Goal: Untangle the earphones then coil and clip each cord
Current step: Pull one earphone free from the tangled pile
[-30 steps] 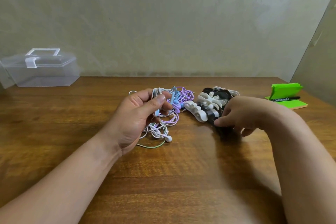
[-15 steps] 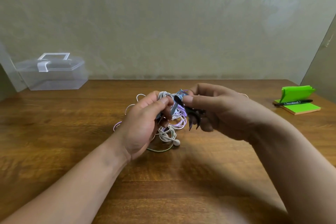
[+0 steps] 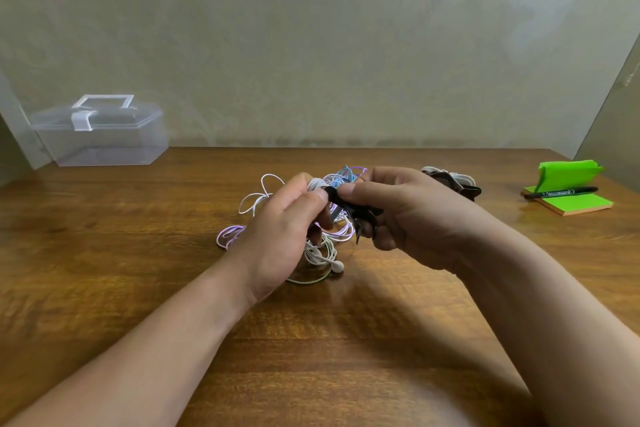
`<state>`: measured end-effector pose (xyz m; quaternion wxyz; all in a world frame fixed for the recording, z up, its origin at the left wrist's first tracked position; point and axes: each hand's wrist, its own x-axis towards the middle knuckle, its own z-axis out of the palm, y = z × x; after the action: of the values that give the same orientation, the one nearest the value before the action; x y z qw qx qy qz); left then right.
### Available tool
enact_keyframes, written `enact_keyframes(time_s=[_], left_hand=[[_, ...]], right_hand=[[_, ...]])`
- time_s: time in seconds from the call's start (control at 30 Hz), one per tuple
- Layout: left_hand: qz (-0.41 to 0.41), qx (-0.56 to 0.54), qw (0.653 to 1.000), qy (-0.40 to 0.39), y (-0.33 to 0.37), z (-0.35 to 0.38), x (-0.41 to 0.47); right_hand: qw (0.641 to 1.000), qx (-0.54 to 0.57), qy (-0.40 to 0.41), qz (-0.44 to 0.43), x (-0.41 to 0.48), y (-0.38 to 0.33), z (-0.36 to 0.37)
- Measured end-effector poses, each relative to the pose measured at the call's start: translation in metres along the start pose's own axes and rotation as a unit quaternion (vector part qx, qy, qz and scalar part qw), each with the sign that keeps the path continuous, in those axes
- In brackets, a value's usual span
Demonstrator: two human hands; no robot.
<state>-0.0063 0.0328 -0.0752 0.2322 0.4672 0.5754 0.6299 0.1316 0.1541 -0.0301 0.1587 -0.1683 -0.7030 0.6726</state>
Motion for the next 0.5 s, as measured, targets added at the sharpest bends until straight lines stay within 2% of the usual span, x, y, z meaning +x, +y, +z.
enact_keyframes(time_s=[0.2, 0.37, 0.5], left_hand=[[0.009, -0.014, 1.000, 0.008, -0.0020, -0.0022, 0.0019], [0.030, 0.008, 0.999, -0.012, -0.0036, -0.0035, 0.0033], [0.052, 0.020, 0.998, -0.022, -0.0008, -0.0031, 0.0014]], right_hand=[[1.000, -0.008, 0.018, 0.008, 0.0031, 0.0041, 0.0006], [1.000, -0.001, 0.005, -0.020, 0.0024, 0.0064, 0.0048], [0.999, 0.004, 0.031, -0.041, 0.0066, 0.0100, 0.0041]])
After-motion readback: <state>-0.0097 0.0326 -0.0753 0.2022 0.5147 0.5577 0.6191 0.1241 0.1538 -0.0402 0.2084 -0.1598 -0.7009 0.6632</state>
